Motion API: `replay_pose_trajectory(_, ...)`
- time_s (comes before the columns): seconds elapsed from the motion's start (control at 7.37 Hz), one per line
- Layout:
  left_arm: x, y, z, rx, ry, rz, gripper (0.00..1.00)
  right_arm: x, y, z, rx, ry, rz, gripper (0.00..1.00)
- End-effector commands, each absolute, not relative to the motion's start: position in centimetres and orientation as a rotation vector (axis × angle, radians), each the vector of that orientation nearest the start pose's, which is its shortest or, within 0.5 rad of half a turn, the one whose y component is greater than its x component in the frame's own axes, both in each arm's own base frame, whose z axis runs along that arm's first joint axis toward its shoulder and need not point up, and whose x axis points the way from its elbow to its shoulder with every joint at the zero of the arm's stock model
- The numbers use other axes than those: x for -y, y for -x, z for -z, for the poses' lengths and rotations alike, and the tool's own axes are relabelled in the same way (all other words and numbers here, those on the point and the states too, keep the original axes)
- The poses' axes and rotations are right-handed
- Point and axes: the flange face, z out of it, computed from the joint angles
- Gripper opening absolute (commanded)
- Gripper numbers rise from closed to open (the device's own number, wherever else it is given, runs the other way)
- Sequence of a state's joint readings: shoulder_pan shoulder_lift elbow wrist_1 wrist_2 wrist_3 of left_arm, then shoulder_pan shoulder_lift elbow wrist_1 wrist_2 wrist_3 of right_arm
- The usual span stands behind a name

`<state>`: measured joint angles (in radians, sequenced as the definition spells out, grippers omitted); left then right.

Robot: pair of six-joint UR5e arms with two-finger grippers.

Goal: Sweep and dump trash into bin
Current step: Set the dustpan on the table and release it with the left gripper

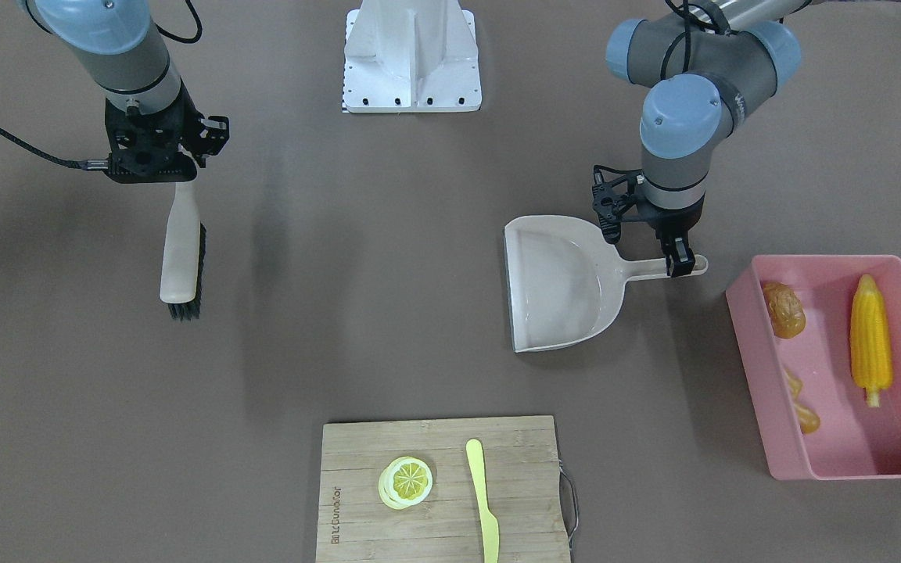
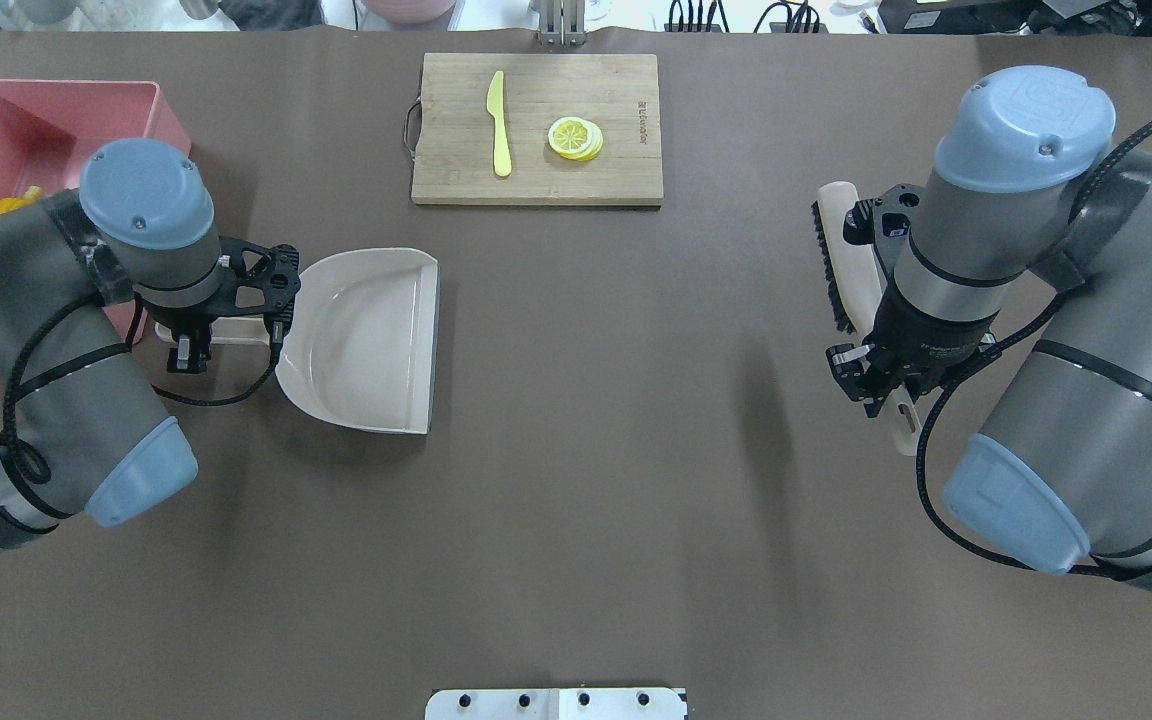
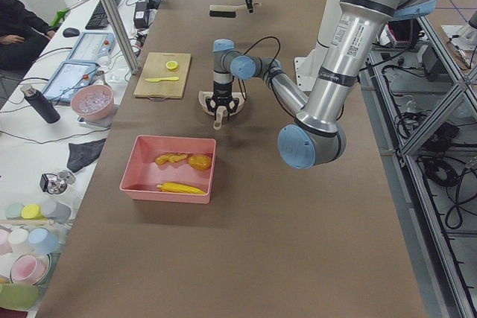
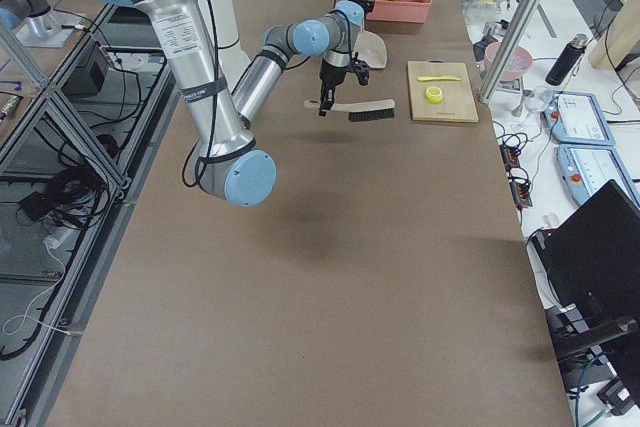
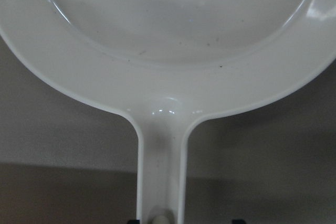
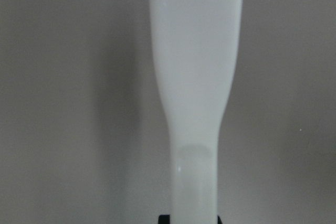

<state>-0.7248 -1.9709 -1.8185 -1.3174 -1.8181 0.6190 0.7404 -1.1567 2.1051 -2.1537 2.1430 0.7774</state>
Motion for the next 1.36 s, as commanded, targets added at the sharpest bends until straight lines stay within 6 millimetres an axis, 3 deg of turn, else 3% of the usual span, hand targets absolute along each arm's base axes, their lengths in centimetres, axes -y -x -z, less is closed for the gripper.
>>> replay_pose_trajectory(0.0,48.6,-37.6,-36.0,-0.331,-0.440,-1.487,0.98,41.4,32.8,-27.2,0.657,0.154,0.152,0.00)
replay_pose_trajectory(0.14,49.5,-35.8,-35.2,-0.370,-0.460,-1.449,0.98,41.6,32.5,-27.0,0.662,0.145,0.159,0.00)
replay_pose_trajectory(0.41,52.7,-30.2,-34.0,-0.514,-0.466,-1.315,0.98,42.3,31.6,-27.6,0.658,0.128,0.187,0.00)
replay_pose_trajectory(0.54,53.5,-29.0,-33.6,-0.540,-0.425,-1.122,0.98,42.8,31.1,-27.8,0.657,0.122,0.187,0.00)
replay_pose_trajectory(0.81,54.8,-25.5,-30.4,-0.584,-0.404,-0.761,0.98,44.8,30.2,-29.3,0.642,0.123,0.204,0.00)
replay_pose_trajectory(0.95,55.3,-24.3,-30.5,-0.597,-0.372,-0.639,0.98,45.8,29.4,-30.0,0.635,0.115,0.225,0.00)
replay_pose_trajectory(1.09,56.0,-22.4,-31.1,-0.598,-0.348,-0.555,0.98,46.6,28.2,-31.6,0.621,0.112,0.252,0.00)
replay_pose_trajectory(1.22,56.3,-21.2,-32.2,-0.614,-0.298,-0.502,0.98,46.3,26.3,-35.5,0.596,0.141,0.275,0.00)
